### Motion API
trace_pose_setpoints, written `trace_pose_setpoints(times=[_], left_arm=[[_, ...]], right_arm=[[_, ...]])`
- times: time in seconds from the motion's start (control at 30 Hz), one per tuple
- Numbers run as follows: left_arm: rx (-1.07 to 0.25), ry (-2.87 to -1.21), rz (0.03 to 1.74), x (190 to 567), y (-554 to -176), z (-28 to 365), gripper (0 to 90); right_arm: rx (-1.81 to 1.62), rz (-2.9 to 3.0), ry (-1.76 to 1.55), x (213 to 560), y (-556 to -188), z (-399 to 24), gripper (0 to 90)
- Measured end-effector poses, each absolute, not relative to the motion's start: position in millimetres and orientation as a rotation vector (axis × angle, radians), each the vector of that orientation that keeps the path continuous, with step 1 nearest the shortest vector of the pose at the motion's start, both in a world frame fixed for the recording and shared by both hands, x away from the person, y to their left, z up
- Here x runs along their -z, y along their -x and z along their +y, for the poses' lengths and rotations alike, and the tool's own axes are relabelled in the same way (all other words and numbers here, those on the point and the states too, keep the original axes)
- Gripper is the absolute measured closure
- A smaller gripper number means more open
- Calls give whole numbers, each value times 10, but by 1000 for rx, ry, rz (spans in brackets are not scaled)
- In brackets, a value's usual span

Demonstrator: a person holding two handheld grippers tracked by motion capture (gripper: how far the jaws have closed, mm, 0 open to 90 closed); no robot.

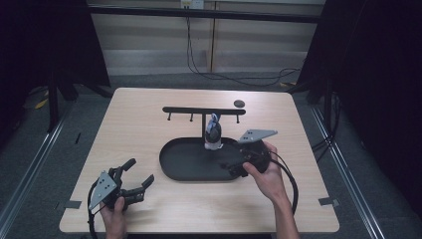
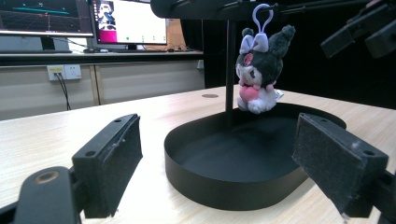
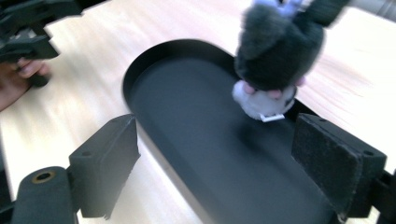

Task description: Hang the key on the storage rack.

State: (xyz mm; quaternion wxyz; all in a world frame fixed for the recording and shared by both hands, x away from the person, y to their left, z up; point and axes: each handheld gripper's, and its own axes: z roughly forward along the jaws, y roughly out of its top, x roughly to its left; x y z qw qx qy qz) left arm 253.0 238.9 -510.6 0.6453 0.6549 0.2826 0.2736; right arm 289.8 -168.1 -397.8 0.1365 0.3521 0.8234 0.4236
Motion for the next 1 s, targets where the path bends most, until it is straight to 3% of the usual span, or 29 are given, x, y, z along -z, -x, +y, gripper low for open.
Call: trace_pose_setpoints(times=[0.67, 1.0], left_arm=[[-623, -1489, 642, 5106, -2530, 2388, 153], [-623, -1490, 643, 5106, -2530, 2389, 153]], right_arm=[[-1225, 1803, -1138, 4839, -2435, -2025, 149], [-1325, 1498, -1086, 5090, -2285, -2077, 151]])
